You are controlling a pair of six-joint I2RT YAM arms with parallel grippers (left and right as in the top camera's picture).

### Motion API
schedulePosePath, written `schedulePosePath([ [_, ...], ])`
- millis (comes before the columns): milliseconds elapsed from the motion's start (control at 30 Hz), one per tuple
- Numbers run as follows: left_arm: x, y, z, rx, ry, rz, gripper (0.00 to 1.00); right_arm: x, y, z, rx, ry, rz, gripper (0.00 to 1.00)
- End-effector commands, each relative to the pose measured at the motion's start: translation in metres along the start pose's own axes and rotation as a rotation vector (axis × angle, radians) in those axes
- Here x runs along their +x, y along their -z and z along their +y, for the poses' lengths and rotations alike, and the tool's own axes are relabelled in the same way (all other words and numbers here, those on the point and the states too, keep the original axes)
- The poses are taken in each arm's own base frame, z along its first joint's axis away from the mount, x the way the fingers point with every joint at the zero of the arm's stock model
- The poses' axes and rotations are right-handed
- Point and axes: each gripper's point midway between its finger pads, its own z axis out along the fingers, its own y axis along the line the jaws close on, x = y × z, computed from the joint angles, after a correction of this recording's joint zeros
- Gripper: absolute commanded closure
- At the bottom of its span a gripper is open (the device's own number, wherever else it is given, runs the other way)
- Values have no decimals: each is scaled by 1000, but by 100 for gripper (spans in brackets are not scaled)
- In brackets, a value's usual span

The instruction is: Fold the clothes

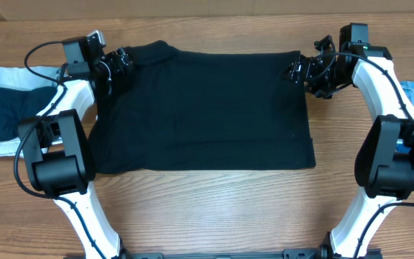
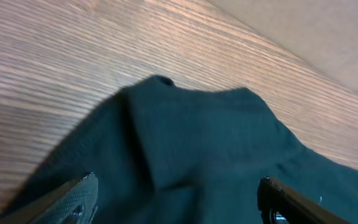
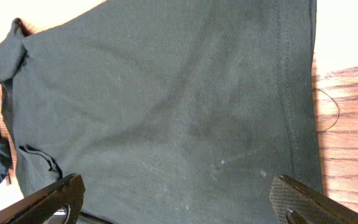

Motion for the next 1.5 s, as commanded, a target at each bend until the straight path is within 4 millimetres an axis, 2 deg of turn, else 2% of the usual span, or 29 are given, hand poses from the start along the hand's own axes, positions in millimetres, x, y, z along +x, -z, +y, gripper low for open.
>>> schedulePosePath([
  [0, -21, 0, 17, -64, 4, -78, 15, -9, 10, 8, -13, 26, -30, 1],
  [67, -25, -1, 21, -76, 2, -99, 23, -10, 10, 8, -13, 29, -34, 3],
  [133, -28, -5, 20, -62, 9, -118, 24, -12, 10, 8, -14, 33, -41, 3],
  [200, -24, -21, 13, 19, 32, -91, 25, -14, 10, 9, -15, 38, -49, 4],
  [300, -29, -41, 7, 64, 27, -59, 26, -14, 10, 9, -15, 38, -49, 4],
  [433, -31, -45, 5, 58, 25, -56, 29, -14, 10, 4, 10, 37, -53, 4],
  [500, -31, -45, 5, 58, 25, -56, 50, -15, 10, 4, 10, 37, -54, 4],
  [567, -31, -44, 4, 63, 25, -55, 64, -15, 10, 4, 10, 37, -54, 4],
  [700, -34, -42, -8, 121, 16, -46, 85, -15, 10, 4, 10, 37, -54, 4],
  [767, -42, -34, -19, 168, 15, -35, 93, -14, 10, 4, 11, 37, -53, 4],
  [900, -74, -8, -49, 263, -43, -32, 94, -14, 10, 4, 11, 37, -53, 5],
  [967, -79, 3, -62, 279, -75, 1, 94, -14, 10, 4, 11, 37, -54, 5],
  [1100, -69, 13, -71, 260, -91, 92, 95, -15, 10, -2, 44, 34, -57, 5],
  [1200, -51, 20, -77, 294, -104, 177, 96, -13, 10, -2, 46, 30, -50, 5],
  [1300, -35, 33, -74, 264, -140, 264, 96, -11, 10, -2, 48, 25, -41, 4],
  [1333, -31, 44, -73, 232, -167, 292, 96, -9, 10, -3, 49, 21, -36, 5],
  [1467, -25, 64, -61, 109, -196, 337, 96, -9, 10, -3, 49, 20, -33, 5],
])
